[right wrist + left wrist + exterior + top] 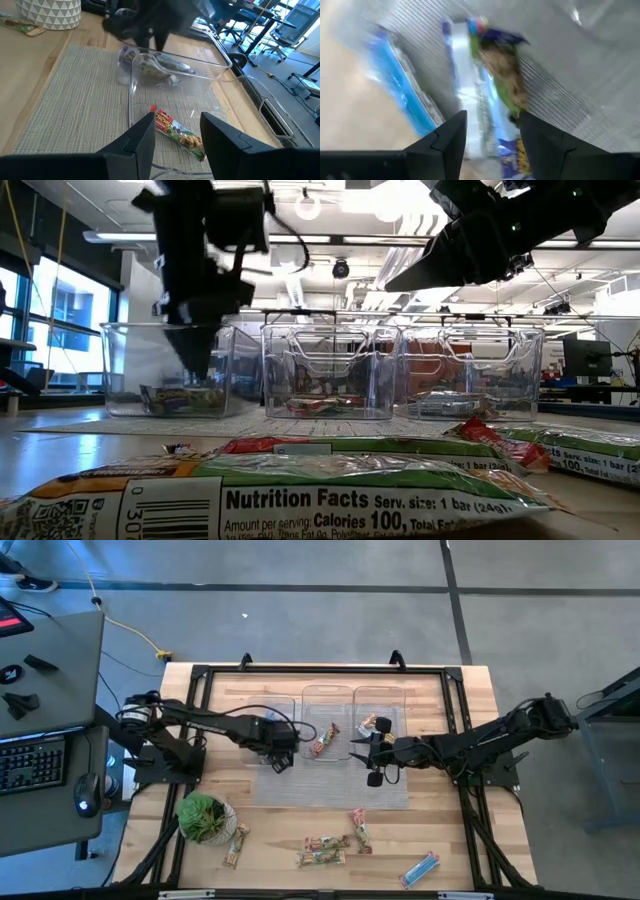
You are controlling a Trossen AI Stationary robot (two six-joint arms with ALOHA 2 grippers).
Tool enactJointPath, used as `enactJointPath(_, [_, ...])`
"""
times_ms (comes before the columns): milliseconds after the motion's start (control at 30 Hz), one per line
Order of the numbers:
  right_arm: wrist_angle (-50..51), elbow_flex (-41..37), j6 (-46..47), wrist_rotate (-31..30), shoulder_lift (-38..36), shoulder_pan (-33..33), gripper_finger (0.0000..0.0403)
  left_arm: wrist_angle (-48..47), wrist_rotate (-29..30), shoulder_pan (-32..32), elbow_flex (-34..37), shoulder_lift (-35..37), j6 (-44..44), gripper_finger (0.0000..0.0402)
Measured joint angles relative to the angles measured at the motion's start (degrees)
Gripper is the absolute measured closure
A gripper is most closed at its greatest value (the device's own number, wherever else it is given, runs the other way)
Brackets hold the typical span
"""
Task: Pick and place Granola Bars by type
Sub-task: Put the blue granola bar into the left transparent bin, then put the red granola bar into the middle transparent bin
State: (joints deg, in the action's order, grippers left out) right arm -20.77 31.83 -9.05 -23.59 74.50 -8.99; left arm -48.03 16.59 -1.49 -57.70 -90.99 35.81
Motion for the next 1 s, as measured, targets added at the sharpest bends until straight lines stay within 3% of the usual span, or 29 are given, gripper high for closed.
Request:
enactJointPath(267, [0.2,0.0,0.0,0.0,0.0,0.0,0.0263,-7.4,3.0,2.4,-13.8,3.5,-2.6,0.0225])
enactJointPath(400, [0.1,0.0,0.0,0.0,0.0,0.0,0.0263,-6.7,2.2,7.5,-21.3,3.7,-3.5,0.0225])
enactJointPath(600, [0.0,0.0,0.0,0.0,0.0,0.0,0.0263,-2.1,2.5,16.5,-25.9,3.9,-5.6,0.0225])
enactJointPath(800, [0.0,0.0,0.0,0.0,0.0,0.0,0.0263,-2.8,12.6,24.8,-26.7,4.1,-4.9,0.0225])
enactJointPath(1000, [0.0,0.0,0.0,0.0,0.0,0.0,0.0263,-3.2,21.8,29.7,-26.7,3.7,2.4,0.0225])
